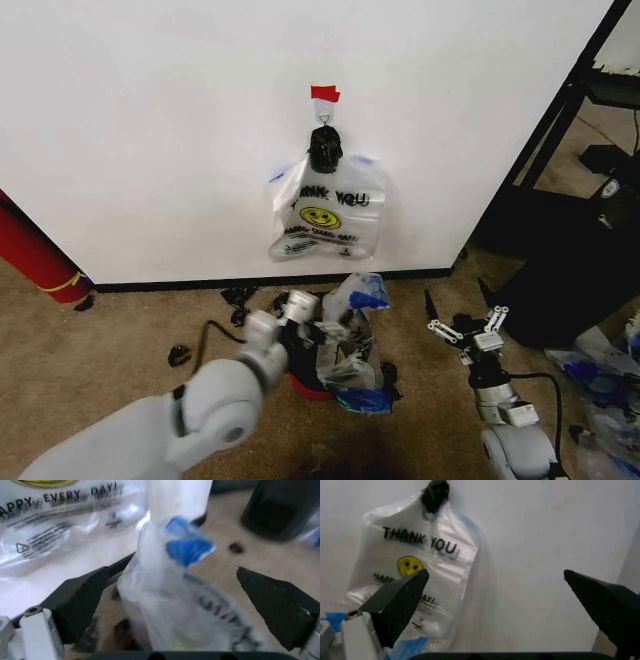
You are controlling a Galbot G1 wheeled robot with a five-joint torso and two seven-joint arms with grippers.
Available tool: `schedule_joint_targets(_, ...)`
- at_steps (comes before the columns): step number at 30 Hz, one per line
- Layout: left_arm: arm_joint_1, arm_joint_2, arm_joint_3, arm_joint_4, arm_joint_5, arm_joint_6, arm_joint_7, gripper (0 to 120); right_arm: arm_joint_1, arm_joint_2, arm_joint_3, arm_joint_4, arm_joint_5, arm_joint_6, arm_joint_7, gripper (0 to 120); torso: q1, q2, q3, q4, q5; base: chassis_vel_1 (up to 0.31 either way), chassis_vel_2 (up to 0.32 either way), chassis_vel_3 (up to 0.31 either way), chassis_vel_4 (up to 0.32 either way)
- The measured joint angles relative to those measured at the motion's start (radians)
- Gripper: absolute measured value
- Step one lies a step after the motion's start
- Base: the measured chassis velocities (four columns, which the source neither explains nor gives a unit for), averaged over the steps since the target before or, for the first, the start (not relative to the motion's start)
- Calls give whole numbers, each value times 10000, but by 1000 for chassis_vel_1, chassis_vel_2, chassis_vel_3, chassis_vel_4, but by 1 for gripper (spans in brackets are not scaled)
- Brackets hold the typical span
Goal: Pick up the garbage bag from the wall and place it over the trash bin.
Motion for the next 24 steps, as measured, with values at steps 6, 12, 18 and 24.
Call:
schedule_joint_targets(6, -1466, -489, 1251, 466, -488, 1614, -1388, 100, 74, 205, -59, -57, -70, -2, -83, 100, 0, 0, 0, 0, 1, 0, 0, 0, 0)
schedule_joint_targets(12, -2326, -868, 2207, 685, -1427, 2454, -2556, 100, 41, 387, -115, -78, -125, 11, -99, 100, 0, 0, 0, 0, 1, 0, 0, 0, 0)
schedule_joint_targets(18, -2490, -1141, 2398, 858, -2063, 2409, -3049, 86, 25, 549, -160, -100, -262, 41, -89, 100, 0, 0, 0, 0, 0, 0, 0, 0, 0)
schedule_joint_targets(24, -2386, -1099, 2202, 939, -2097, 2168, -3046, 65, -47, 575, -195, 2, -434, 41, -72, 100, -1, 1, -1, 1, 0, 0, 0, 0, 0)
